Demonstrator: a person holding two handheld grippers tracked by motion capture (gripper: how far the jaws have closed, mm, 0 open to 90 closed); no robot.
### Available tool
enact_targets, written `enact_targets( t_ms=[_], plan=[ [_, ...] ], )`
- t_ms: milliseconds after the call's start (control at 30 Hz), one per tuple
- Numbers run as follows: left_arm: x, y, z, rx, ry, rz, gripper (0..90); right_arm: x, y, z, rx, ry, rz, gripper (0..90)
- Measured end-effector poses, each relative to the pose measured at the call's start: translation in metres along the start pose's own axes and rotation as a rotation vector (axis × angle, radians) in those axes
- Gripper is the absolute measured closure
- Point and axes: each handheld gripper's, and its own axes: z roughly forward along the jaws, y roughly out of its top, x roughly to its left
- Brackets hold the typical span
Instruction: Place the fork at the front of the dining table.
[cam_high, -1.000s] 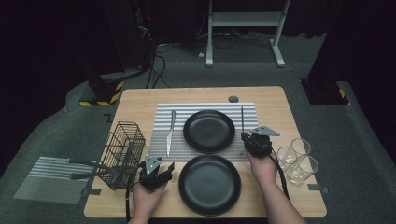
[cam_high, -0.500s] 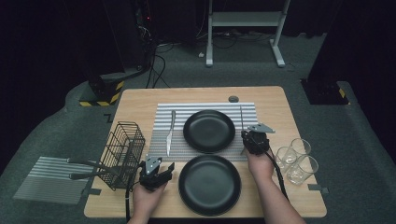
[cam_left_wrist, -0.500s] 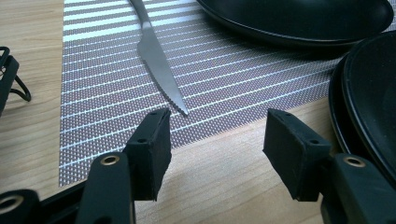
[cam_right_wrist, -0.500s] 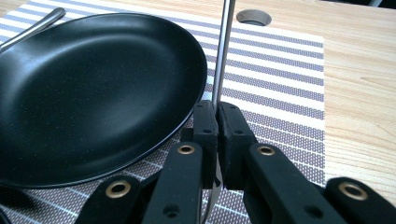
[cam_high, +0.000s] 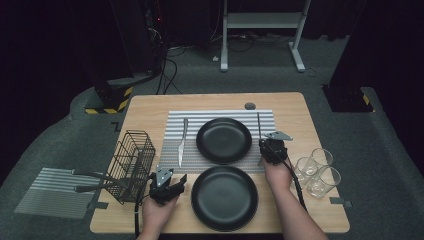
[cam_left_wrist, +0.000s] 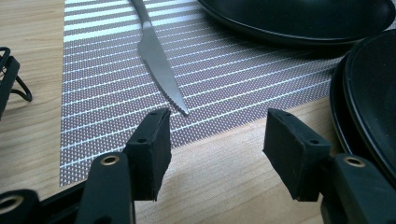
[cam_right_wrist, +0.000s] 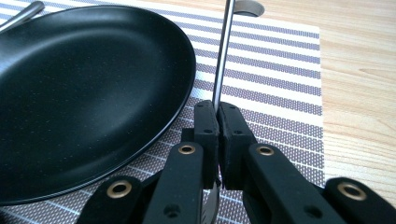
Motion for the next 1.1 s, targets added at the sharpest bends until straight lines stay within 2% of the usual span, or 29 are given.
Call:
enact_targets(
  t_ms=[67,100,133,200,267,300,367,433,500,567,633,667,733,767,800,833,933,967,1000,1033,1067,1100],
  plan=[
    [0.001,0.001,-0.002,0.02,-0.006,0.013,41.3,-0.001,-0.001,0.002,0.001,-0.003,-0.001,86.7],
    [0.002,0.001,-0.002,0.021,-0.008,0.028,41.3,-0.001,-0.001,0.003,0.009,0.0,0.014,86.7],
    [0.0,0.001,-0.002,0.02,-0.004,0.006,41.3,-0.002,-0.001,0.004,0.003,-0.001,0.007,86.8],
    [0.0,0.0,0.0,-0.001,-0.001,-0.001,41.3,-0.002,0.0,0.004,0.008,0.003,0.009,86.9],
    [0.0,0.0,0.0,0.002,-0.002,0.003,41.3,-0.001,0.001,0.001,0.007,0.006,0.016,87.0],
    [0.002,0.001,0.0,0.005,-0.005,0.026,41.3,-0.001,0.002,-0.001,0.001,0.001,0.005,87.0],
    [0.002,0.001,0.0,0.007,-0.007,0.028,41.3,0.0,0.004,-0.006,-0.003,-0.004,0.008,87.0],
    [0.0,0.001,-0.002,0.019,-0.012,0.003,41.3,0.002,0.005,-0.011,-0.007,-0.005,0.014,87.0],
    [0.001,0.0,-0.001,0.006,-0.009,0.007,41.2,0.004,0.006,-0.017,0.002,-0.004,0.001,87.0],
    [0.002,0.001,-0.001,0.006,-0.007,0.032,41.2,0.007,0.006,-0.019,-0.003,-0.015,-0.003,86.9],
    [0.001,0.0,-0.001,0.004,-0.004,0.007,41.2,0.008,0.006,-0.02,0.019,-0.013,-0.005,86.9],
    [0.001,0.0,-0.001,0.005,-0.003,0.001,41.2,0.009,0.005,-0.018,0.015,-0.021,0.001,86.9],
    [0.002,0.001,-0.001,0.009,-0.007,0.028,41.2,0.008,0.004,-0.015,0.035,-0.021,-0.011,87.0],
    [0.0,0.001,-0.002,0.021,-0.008,0.003,41.2,0.009,0.004,-0.011,0.03,-0.033,-0.005,87.0],
    [0.001,0.001,-0.002,0.023,-0.006,0.026,41.2,0.007,0.004,-0.008,0.051,-0.032,-0.015,87.0],
    [0.001,0.001,-0.001,0.011,0.001,0.03,41.2,0.007,0.004,-0.005,0.045,-0.042,-0.007,87.0],
    [0.001,0.001,0.0,0.005,-0.003,0.024,41.2,0.006,0.007,0.001,0.06,-0.04,-0.006,86.9],
    [0.0,0.001,-0.002,0.021,-0.005,0.008,41.2,0.006,0.007,0.005,0.045,-0.05,-0.009,86.9],
    [0.0,0.0,0.0,0.0,-0.002,-0.002,41.2,0.007,0.008,0.007,0.049,-0.052,-0.011,86.9],
    [0.001,0.0,0.0,0.002,-0.004,0.008,41.2,0.007,0.009,0.008,0.06,-0.051,-0.012,86.9],
    [0.0,0.0,0.0,0.001,-0.003,0.001,41.2,0.007,0.009,0.011,0.054,-0.062,-0.013,86.9],
    [0.0,0.001,-0.002,0.016,-0.01,0.003,41.2,0.007,0.008,0.013,0.054,-0.068,-0.008,86.8]
  ],
)
